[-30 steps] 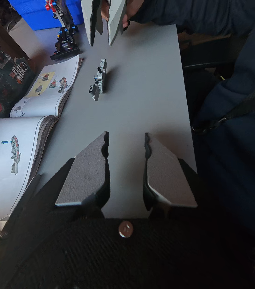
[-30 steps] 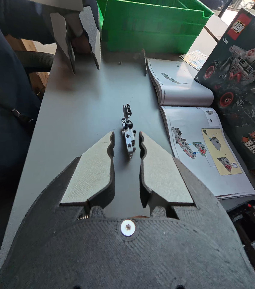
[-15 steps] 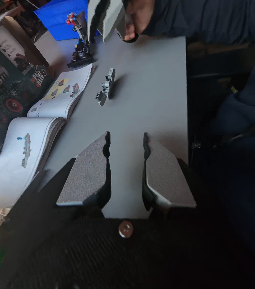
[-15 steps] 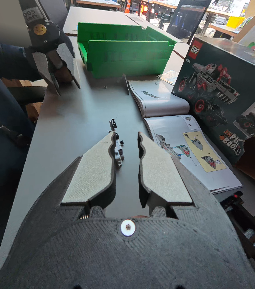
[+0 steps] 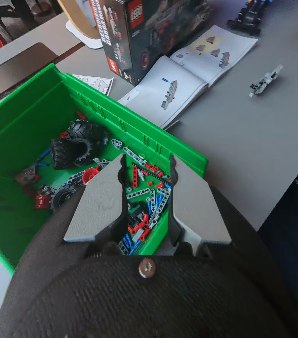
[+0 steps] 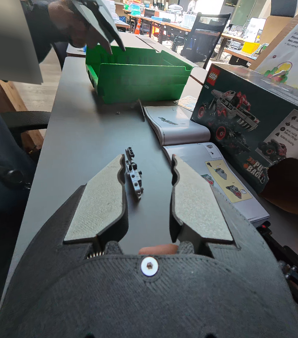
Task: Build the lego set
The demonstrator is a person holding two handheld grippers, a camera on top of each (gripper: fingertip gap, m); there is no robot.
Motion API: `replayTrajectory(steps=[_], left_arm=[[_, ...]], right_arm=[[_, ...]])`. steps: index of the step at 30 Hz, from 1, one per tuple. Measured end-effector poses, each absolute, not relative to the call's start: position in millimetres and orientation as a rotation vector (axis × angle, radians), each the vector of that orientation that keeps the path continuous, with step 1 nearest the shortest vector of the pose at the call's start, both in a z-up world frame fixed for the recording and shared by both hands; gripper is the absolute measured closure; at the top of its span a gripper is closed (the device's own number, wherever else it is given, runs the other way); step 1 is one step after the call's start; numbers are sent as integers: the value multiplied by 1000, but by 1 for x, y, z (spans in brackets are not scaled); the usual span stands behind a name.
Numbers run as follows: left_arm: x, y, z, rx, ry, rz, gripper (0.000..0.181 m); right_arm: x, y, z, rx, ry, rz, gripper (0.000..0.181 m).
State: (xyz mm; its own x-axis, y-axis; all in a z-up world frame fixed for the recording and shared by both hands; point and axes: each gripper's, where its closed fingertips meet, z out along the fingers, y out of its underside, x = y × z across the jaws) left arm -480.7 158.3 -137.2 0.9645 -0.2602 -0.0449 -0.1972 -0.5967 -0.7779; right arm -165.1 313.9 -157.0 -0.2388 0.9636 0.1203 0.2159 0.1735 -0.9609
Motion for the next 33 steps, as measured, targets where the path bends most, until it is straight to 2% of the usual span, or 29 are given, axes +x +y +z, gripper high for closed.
replayTrajectory(steps=[12, 19, 21, 23, 25, 33], left_arm=[[-513, 203, -117, -2061, 279, -58, 131], [-542, 208, -141, -2136, 246, 72, 130], [-551, 206, -146, -2148, 225, 101, 132], [-545, 203, -150, -2170, 248, 50, 146], [-537, 199, -149, -2179, 268, 2, 147], [-534, 151, -202, -2640, 561, 22, 147]], right_arm=[[-168, 363, -161, -1256, -1440, 963, 136], [-174, 393, -174, -1354, -1380, 859, 138], [-174, 399, -178, -1381, -1378, 851, 138], [-174, 401, -181, -1398, -1372, 856, 138], [-174, 402, -185, -1412, -1375, 851, 139], [-179, 393, -190, -1407, -1409, 837, 142]])
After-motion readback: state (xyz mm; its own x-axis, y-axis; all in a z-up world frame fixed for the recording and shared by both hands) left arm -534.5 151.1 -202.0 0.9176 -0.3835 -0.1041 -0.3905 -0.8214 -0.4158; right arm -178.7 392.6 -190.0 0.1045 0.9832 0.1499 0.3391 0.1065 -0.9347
